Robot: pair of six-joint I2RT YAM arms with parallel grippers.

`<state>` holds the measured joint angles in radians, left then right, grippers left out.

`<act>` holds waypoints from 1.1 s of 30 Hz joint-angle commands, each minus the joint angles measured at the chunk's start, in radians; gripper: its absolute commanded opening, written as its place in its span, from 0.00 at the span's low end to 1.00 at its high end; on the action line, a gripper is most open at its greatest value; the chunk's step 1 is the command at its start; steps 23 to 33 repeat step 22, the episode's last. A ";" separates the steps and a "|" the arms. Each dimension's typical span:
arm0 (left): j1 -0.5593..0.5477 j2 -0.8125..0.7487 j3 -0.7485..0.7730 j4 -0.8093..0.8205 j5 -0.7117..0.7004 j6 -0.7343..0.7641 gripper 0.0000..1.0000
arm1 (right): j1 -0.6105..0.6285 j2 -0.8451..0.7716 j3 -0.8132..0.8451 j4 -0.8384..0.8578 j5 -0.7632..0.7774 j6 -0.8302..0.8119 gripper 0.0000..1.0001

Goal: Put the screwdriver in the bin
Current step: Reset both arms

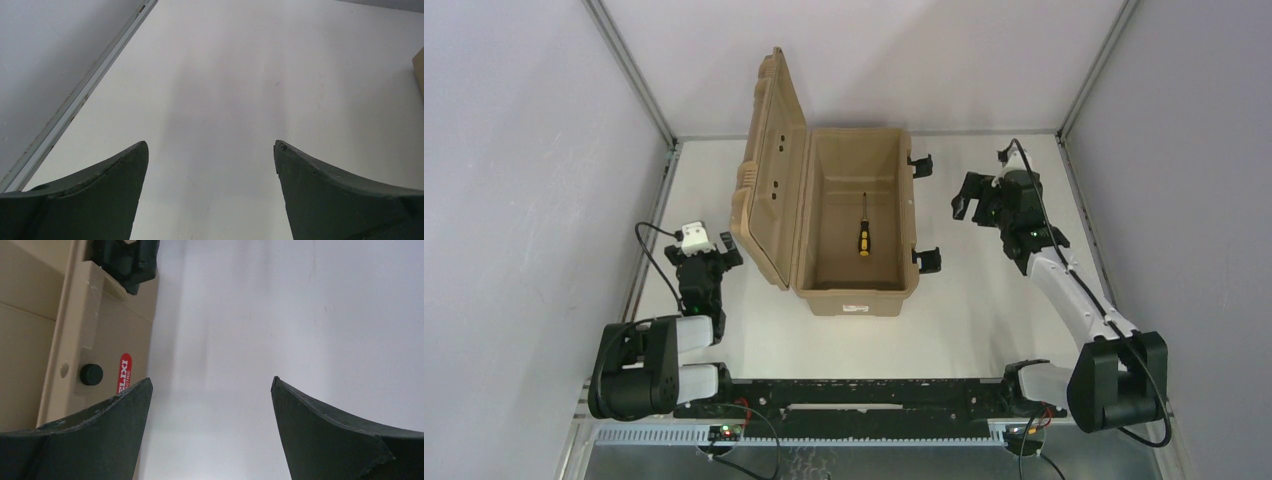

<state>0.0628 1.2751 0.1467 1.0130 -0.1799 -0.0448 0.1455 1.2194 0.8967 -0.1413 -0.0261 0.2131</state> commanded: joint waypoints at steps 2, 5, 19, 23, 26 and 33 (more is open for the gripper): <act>0.000 -0.017 0.046 0.039 -0.002 0.014 1.00 | -0.004 -0.015 -0.023 0.176 0.026 -0.036 0.97; 0.000 -0.017 0.046 0.039 -0.001 0.014 1.00 | -0.004 -0.004 -0.027 0.178 0.059 -0.040 0.97; 0.000 -0.017 0.045 0.039 -0.002 0.014 1.00 | -0.010 0.003 -0.054 0.207 0.061 -0.033 0.96; 0.000 -0.017 0.045 0.039 -0.002 0.014 1.00 | -0.011 0.011 -0.055 0.209 0.054 -0.030 0.97; 0.000 -0.017 0.045 0.039 -0.002 0.014 1.00 | -0.011 0.011 -0.055 0.209 0.054 -0.030 0.97; 0.000 -0.017 0.045 0.039 -0.002 0.014 1.00 | -0.011 0.011 -0.055 0.209 0.054 -0.030 0.97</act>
